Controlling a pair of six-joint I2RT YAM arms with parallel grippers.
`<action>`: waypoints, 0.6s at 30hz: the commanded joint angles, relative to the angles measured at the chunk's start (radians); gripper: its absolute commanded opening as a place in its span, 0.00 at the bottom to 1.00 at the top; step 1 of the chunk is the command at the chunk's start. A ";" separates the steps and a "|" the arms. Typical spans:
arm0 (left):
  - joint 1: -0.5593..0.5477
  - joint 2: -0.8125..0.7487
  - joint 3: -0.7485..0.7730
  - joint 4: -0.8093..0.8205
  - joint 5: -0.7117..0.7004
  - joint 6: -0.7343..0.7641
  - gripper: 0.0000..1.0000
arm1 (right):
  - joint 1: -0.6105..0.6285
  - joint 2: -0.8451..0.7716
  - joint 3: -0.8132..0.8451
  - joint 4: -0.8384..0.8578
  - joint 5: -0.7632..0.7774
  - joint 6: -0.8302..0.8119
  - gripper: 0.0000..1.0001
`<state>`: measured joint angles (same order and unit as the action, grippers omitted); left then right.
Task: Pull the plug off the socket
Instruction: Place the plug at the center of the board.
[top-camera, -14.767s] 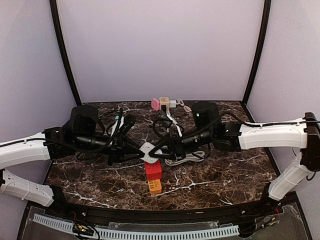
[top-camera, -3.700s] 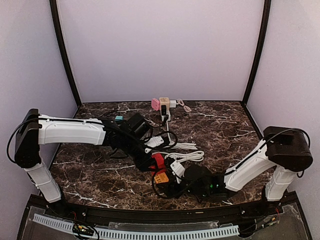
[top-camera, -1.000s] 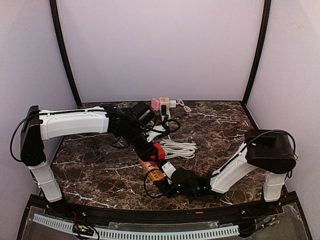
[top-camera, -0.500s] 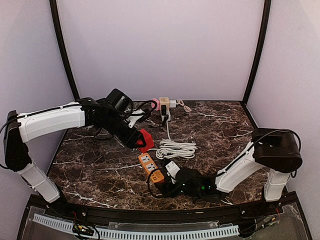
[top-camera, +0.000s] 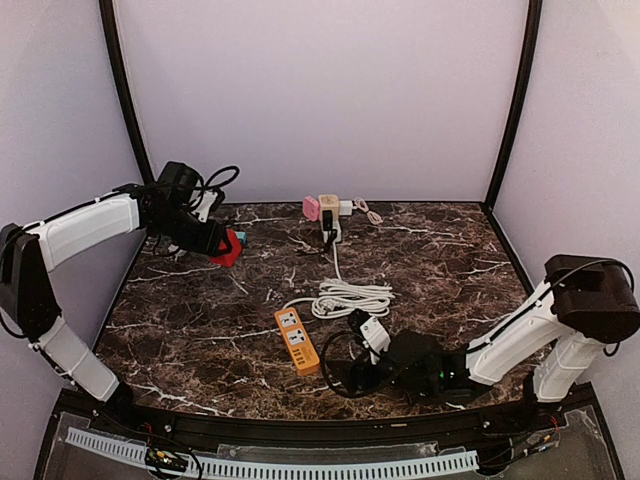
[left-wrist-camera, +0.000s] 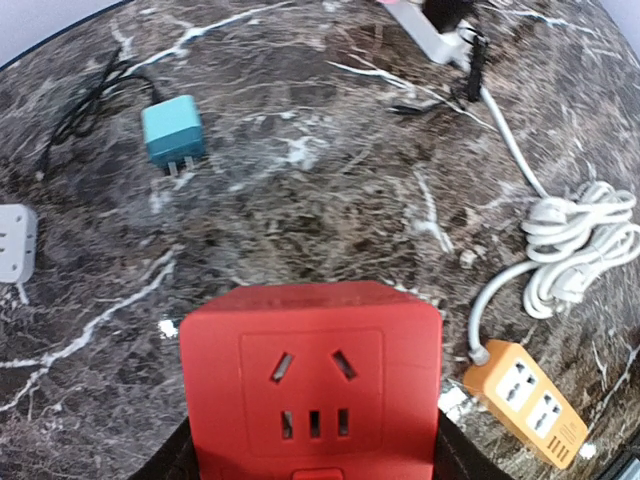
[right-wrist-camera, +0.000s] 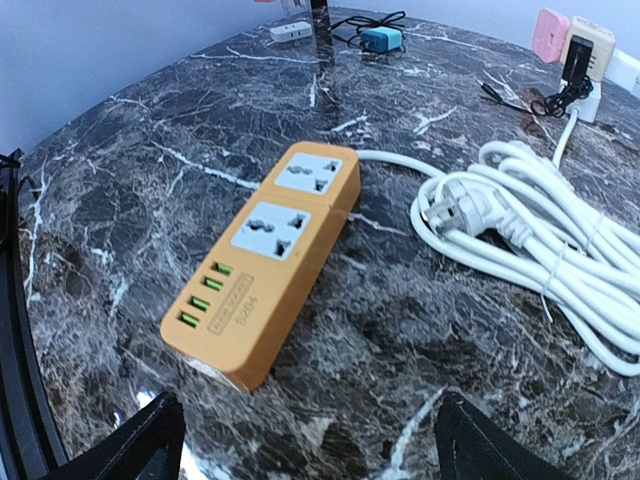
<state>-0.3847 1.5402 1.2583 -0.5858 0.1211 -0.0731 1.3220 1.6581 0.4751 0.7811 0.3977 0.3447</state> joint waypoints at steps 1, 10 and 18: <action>0.110 0.053 0.064 -0.037 -0.022 -0.014 0.22 | 0.005 0.021 -0.063 0.105 -0.001 -0.003 0.86; 0.187 0.211 0.132 -0.048 -0.096 -0.027 0.23 | 0.004 0.046 -0.072 0.149 -0.013 -0.010 0.86; 0.308 0.219 0.074 0.016 0.067 -0.080 0.25 | 0.004 0.062 -0.066 0.157 -0.020 -0.014 0.86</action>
<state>-0.1616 1.7947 1.3636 -0.6182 0.0402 -0.1028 1.3220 1.7004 0.4164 0.8928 0.3855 0.3382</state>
